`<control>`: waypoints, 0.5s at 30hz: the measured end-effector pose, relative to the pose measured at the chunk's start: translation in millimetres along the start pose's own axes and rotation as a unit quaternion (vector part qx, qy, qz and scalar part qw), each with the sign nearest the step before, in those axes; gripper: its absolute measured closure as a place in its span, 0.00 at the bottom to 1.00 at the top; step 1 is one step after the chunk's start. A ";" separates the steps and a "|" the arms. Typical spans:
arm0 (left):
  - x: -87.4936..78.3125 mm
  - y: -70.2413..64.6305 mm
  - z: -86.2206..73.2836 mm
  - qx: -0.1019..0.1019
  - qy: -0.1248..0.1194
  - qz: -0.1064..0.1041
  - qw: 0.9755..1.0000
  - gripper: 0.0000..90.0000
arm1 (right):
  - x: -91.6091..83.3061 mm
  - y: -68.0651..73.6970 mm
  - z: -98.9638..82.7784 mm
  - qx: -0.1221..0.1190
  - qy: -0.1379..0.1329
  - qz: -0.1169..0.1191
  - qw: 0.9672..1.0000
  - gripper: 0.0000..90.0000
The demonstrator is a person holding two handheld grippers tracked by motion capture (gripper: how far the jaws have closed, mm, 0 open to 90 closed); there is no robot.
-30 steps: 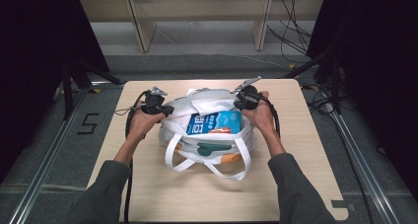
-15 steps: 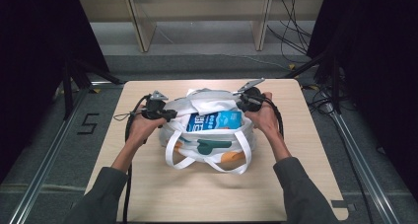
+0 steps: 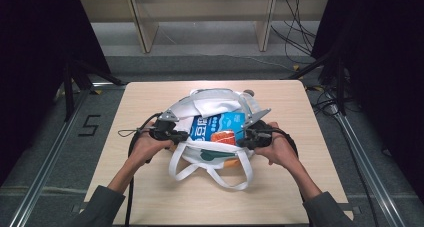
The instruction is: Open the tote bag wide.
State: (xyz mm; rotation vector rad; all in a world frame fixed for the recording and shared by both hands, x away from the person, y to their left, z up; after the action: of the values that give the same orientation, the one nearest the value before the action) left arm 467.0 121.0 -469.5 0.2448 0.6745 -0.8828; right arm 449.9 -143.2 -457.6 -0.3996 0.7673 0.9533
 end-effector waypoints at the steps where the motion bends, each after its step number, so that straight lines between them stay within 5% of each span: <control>1: -1.0 -2.1 -2.0 0.006 0.006 -0.001 1.000 0.93 | -1.4 -2.2 3.3 -0.005 -0.012 -0.005 1.000 1.00; 5: -1.8 -9.6 -17.4 0.013 0.024 -0.012 1.000 0.95 | -8.7 -5.2 8.9 0.002 -0.039 -0.016 0.999 1.00; 15: -19.3 -10.8 -0.2 -0.007 -0.046 0.003 0.999 0.88 | -24.2 -10.3 16.3 0.013 -0.084 -0.034 0.996 0.97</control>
State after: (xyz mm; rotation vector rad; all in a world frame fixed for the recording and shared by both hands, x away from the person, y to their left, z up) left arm 449.9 126.5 -456.6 0.1914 0.5937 -0.8778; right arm 456.8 -152.7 -428.9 -0.3162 0.6085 0.8991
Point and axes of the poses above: each handheld gripper's, and its own axes: x roughly forward along the jaws, z roughly out of its top, y roughly to its left, the point moved 5 cm from there along x, roughly forward along the jaws, and after that the axes turned 4 degrees about -y, right-handed, at the moved point
